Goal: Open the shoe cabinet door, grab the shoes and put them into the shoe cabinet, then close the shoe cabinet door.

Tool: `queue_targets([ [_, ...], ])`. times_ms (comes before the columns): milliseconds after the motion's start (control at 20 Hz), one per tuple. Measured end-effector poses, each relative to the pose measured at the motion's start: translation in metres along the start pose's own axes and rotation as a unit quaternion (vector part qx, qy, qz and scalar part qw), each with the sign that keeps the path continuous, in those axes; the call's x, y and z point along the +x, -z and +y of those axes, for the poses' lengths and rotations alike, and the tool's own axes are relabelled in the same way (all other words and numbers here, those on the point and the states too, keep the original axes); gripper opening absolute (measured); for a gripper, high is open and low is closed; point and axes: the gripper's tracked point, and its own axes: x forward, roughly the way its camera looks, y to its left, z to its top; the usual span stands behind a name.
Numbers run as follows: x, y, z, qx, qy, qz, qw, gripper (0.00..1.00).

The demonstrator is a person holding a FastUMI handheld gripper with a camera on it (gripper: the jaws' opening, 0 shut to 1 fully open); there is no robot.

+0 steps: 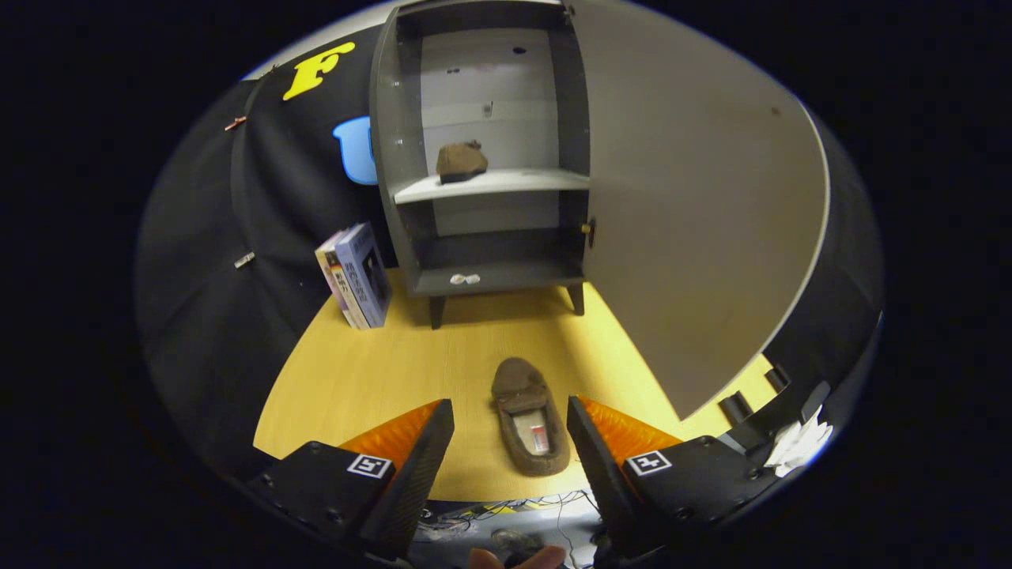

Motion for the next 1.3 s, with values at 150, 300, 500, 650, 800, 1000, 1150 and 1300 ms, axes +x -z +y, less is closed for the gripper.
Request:
queue_targets([
  [150,0.047,0.040,0.003,-0.016,-0.003,0.044,0.999,0.92],
  [300,0.091,0.064,0.005,-0.020,0.000,0.071,0.997,0.92],
  [500,0.131,0.082,0.002,-0.024,0.005,0.095,0.995,0.92],
  [650,0.152,0.083,-0.002,-0.019,0.013,0.091,0.996,0.90],
  [800,0.168,0.094,-0.001,-0.025,0.010,0.105,0.994,0.83],
  [1000,0.196,0.094,0.000,-0.028,0.007,0.089,0.996,0.65],
  [1150,0.214,0.091,-0.003,-0.024,0.012,0.074,0.997,0.57],
  [1300,0.211,0.089,-0.001,-0.013,0.005,0.063,0.998,0.39],
])
